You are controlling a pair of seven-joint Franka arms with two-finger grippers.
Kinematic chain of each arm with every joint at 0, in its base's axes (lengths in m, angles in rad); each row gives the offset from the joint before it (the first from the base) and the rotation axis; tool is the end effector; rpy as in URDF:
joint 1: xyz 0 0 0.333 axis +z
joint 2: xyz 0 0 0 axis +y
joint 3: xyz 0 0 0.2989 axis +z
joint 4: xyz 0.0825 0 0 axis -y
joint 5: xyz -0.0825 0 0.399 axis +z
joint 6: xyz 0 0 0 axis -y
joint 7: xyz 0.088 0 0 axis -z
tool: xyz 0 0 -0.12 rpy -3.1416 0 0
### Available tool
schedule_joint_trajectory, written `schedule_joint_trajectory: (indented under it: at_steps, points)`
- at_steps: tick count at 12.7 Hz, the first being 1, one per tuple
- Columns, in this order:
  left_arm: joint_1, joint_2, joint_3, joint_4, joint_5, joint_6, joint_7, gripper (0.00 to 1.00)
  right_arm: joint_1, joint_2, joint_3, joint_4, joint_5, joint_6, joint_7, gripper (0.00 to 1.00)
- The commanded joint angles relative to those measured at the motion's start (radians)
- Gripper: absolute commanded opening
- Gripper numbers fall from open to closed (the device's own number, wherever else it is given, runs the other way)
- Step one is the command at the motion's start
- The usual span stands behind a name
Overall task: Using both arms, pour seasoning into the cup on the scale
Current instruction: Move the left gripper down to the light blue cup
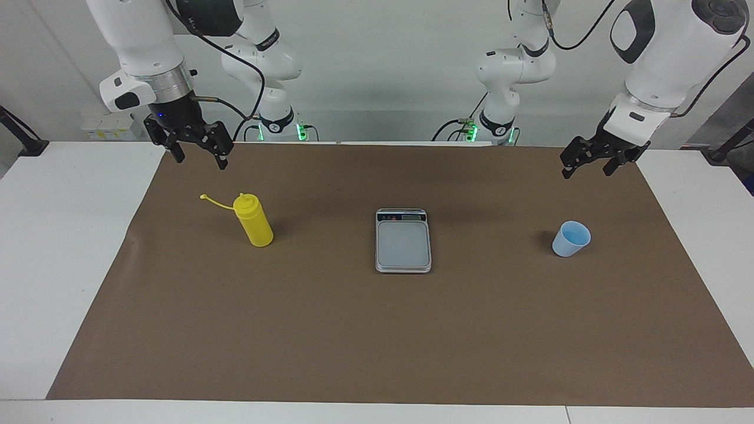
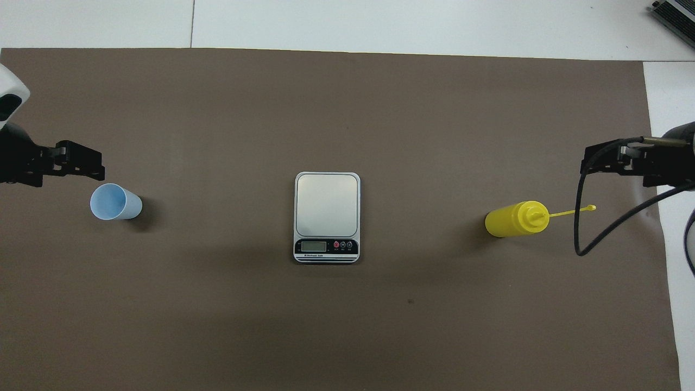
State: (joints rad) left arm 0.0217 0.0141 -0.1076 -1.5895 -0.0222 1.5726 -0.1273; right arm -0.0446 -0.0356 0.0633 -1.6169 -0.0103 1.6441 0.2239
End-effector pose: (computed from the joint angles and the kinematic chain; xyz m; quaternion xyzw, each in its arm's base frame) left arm 0.5701 -0.0514 0.5775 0.9996 0.0209 -0.0166 0.0101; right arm 0.5669 0.0100 0.5987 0.9943 -0.1021 0.0319 0.0024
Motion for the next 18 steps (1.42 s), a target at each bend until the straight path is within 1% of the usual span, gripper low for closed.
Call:
schedule_joint_trajectory:
  at_steps: [1,4,7,9,13,15,18]
  points:
    - [0.007,-0.019,-0.007,-0.003,0.018,-0.019,0.014,1.00,-0.008,0.000,0.001,0.005,0.023,-0.017,-0.014,1.00]
    - [0.012,-0.023,-0.004,-0.023,0.018,0.001,0.015,1.00,-0.008,0.000,0.001,0.005,0.023,-0.017,-0.014,1.00]
    - [0.079,-0.051,-0.004,-0.084,0.007,0.047,0.037,1.00,-0.008,0.000,0.001,0.005,0.023,-0.017,-0.015,1.00]
    - [0.122,-0.080,-0.003,-0.179,-0.014,0.137,0.066,1.00,-0.008,0.000,0.001,0.005,0.023,-0.017,-0.015,1.00]
    - [0.222,-0.085,-0.003,-0.294,-0.022,0.242,0.214,1.00,-0.008,0.000,0.001,0.005,0.023,-0.017,-0.014,1.00]
    - [0.237,-0.074,-0.001,-0.352,-0.022,0.317,0.259,1.00,-0.008,-0.001,0.001,0.005,0.023,-0.017,-0.014,1.00]
    - [0.250,-0.048,-0.001,-0.412,-0.022,0.415,0.261,1.00,-0.008,-0.001,0.001,0.005,0.023,-0.018,-0.015,1.00]
